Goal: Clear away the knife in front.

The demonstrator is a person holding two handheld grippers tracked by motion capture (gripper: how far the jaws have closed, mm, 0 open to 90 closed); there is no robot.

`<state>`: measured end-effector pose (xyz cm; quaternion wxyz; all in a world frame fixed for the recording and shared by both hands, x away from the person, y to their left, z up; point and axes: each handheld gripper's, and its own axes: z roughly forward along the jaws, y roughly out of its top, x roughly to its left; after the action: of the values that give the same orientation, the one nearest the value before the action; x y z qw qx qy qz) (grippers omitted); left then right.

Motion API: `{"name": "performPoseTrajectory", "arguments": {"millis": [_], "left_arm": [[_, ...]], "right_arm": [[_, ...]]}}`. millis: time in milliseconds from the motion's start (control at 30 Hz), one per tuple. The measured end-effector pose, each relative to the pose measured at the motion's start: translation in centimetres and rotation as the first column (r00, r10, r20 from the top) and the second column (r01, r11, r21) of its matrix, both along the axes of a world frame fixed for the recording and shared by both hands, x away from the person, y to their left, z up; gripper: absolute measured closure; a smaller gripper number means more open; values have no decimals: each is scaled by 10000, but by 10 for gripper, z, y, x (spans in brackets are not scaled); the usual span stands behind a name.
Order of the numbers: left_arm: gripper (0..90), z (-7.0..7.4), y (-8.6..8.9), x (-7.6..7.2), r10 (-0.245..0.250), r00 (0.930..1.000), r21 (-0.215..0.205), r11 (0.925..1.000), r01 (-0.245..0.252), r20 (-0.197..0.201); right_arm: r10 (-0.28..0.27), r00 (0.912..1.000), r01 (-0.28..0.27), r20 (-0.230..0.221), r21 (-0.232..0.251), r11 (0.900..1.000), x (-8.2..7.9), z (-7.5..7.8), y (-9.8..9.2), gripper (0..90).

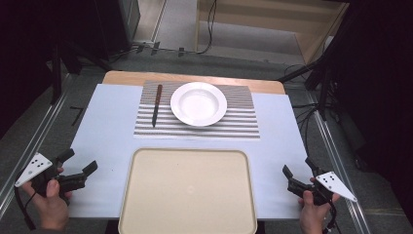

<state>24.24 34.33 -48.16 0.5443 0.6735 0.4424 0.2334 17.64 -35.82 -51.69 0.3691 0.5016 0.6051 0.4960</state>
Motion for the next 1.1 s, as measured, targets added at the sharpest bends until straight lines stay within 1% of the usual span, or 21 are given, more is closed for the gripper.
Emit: {"name": "performPoseTrajectory", "arguments": {"millis": [67,100,167,267,300,333,367,400,433,467,500,533,600,767,800,900,967,1000,1067,1100], "left_arm": [[0,2,-2,0,2,10000,52,10000,-3,24],[0,4,-4,0,-12,10000,149,9999,12,14],[0,7,-7,1,-96,9999,260,9996,94,81],[0,13,-14,1,-122,9997,414,9991,114,200],[0,13,-14,1,-122,9997,414,9991,114,200],[0,18,-19,1,-147,9996,499,9987,134,253],[0,18,-19,1,-147,9996,499,9987,134,253],[0,24,-22,3,-212,9997,255,9995,208,146],[0,24,-22,3,-212,9997,255,9995,208,146],[0,30,-26,4,-158,9999,4,9999,158,59],[0,30,-26,4,-158,9999,4,9999,158,59],[0,36,-31,4,-157,9998,67,9999,156,122],[0,40,-35,6,-218,9996,145,9997,216,188],[0,45,-41,10,-305,9993,139,9994,302,229],[0,47,-44,13,-377,9990,210,9991,372,238],[0,50,-47,16,-457,9987,253,9987,451,242],[0,55,-50,19,-539,9981,322,9981,529,283],[0,60,-52,22,-614,9975,330,9976,603,338],[0,64,-55,25,-638,9973,393,9973,624,365],[0,64,-55,25,-638,9973,393,9973,624,365]], "right_arm": [[2,10000,-2,-9,-3,10000,0,0,0,84],[-8,10000,8,-15,9,10000,0,0,0,84],[-81,9999,81,-78,74,9999,0,0,0,84],[-79,10000,79,-48,94,9999,0,-1,0,84],[-61,10000,62,-34,83,9999,0,-1,0,84],[-33,10000,33,5,78,10000,0,-1,0,84],[-33,10000,33,5,78,10000,0,-1,0,84],[-43,10000,43,16,90,10000,0,-1,-1,84],[-43,10000,43,16,90,10000,0,-1,-1,84],[-25,10000,25,26,147,9999,0,-1,-1,84],[-25,10000,25,26,147,9999,0,-1,-1,84],[5,10000,-6,50,131,9999,0,-1,-1,84],[35,10000,-36,56,132,9999,0,-1,-1,84],[94,9999,-95,72,144,9999,0,-1,-1,84],[117,9999,-118,67,144,9998,0,-1,-1,84],[128,9999,-129,58,138,9998,0,-1,-1,84],[135,9999,-135,71,128,9998,0,-1,-1,84],[132,9999,-133,69,133,9998,0,-1,-1,84],[144,9999,-144,59,129,9998,0,-1,-1,84],[144,9999,-144,59,129,9998,0,-1,-1,84]]}}
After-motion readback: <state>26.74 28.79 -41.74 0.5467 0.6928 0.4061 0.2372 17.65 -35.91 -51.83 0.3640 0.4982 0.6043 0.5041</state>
